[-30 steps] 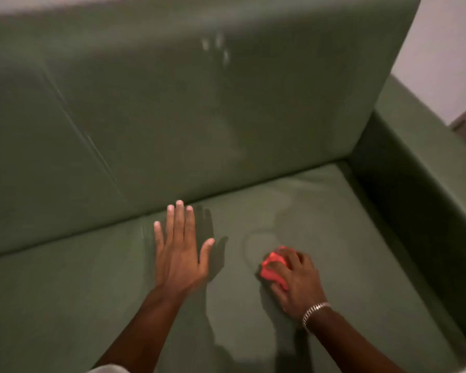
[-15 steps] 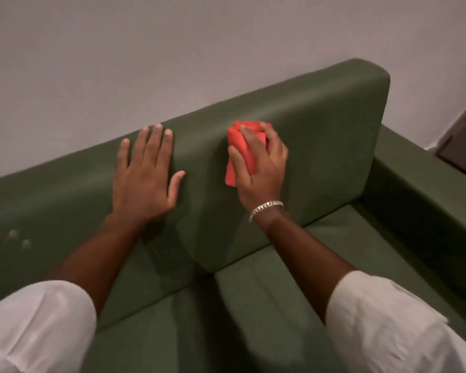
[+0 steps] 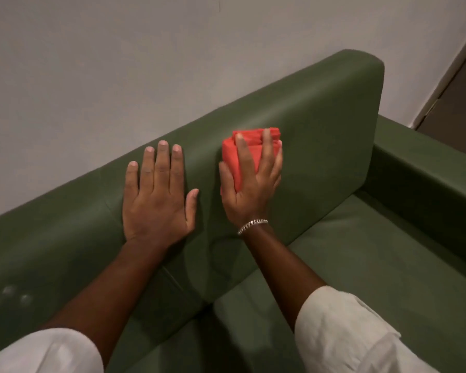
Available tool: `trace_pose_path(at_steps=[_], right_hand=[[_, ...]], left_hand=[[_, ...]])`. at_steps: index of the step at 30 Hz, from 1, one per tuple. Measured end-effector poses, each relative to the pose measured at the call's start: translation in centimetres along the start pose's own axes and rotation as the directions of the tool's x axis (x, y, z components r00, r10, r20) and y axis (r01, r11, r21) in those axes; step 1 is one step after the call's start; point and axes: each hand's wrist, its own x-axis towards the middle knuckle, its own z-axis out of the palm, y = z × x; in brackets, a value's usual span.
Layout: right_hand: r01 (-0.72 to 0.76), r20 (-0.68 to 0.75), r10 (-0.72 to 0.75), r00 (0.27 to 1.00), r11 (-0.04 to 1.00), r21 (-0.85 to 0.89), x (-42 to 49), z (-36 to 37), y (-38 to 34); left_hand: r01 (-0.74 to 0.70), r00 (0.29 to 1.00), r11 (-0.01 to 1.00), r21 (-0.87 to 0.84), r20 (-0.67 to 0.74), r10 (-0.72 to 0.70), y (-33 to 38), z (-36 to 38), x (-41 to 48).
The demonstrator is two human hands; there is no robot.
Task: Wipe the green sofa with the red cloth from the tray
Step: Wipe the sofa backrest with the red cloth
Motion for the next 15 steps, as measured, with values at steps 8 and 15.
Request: trace_pose_path(at_steps=[8, 15], right_hand=[[-0.276, -0.113, 0.281, 0.953, 0.959, 0.059, 0.8, 0.8, -2.3], [-0.323, -0.082, 0.331, 0.94, 0.941, 0.098, 1.0, 0.3, -0.1]], left_hand=[[0.034, 0.999, 0.999, -0.016, -0.013, -0.035, 0.3, -0.4, -0.1], [0.03, 0.999, 1.0, -0.004, 0.017, -0.03, 0.3, -0.4, -0.1]])
